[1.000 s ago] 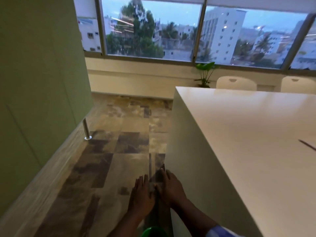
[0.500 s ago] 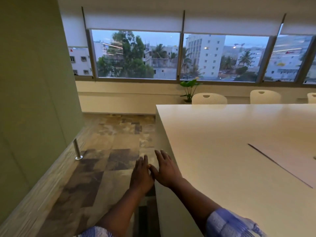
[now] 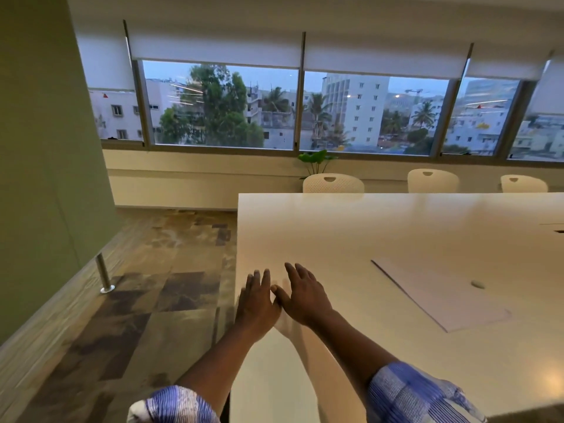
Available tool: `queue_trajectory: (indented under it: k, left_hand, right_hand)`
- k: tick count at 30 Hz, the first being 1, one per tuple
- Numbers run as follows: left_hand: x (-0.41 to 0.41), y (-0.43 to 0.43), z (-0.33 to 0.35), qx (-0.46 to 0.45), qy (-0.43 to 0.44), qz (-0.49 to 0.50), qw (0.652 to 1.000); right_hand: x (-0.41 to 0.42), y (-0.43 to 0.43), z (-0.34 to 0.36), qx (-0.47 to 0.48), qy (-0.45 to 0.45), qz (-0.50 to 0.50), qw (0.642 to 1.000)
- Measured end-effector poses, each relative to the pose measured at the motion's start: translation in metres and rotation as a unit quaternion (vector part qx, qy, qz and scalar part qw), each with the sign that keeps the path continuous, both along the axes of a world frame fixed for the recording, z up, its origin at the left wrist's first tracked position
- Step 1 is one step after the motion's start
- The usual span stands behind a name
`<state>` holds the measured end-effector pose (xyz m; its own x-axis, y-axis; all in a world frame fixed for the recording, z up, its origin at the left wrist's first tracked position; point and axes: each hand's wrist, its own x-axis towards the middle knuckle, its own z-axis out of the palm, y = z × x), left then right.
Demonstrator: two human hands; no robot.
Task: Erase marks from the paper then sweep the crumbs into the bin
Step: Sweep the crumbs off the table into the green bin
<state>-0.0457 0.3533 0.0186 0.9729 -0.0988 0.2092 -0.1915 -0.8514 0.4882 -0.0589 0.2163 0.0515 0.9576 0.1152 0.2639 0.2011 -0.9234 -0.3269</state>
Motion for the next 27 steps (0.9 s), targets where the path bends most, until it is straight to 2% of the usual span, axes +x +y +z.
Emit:
queue_trajectory:
  k: [11, 18, 27]
  left_hand:
    - [0.078, -0.133, -0.007, 0.058, -0.003, -0.031, 0.998]
    - [0.121, -0.211, -0.01, 0.109, 0.029, -0.047, 0.993]
    - [0.136, -0.282, -0.03, 0.151, 0.04, -0.045, 0.987]
  right_hand:
    - [0.062, -0.157, -0.002, -0.049, 0.001, -0.059, 0.997]
    - [0.099, -0.258, -0.006, -0.06, 0.017, -0.087, 0.994]
    - [0.12, -0.353, -0.025, -0.067, 0.05, -0.094, 0.992]
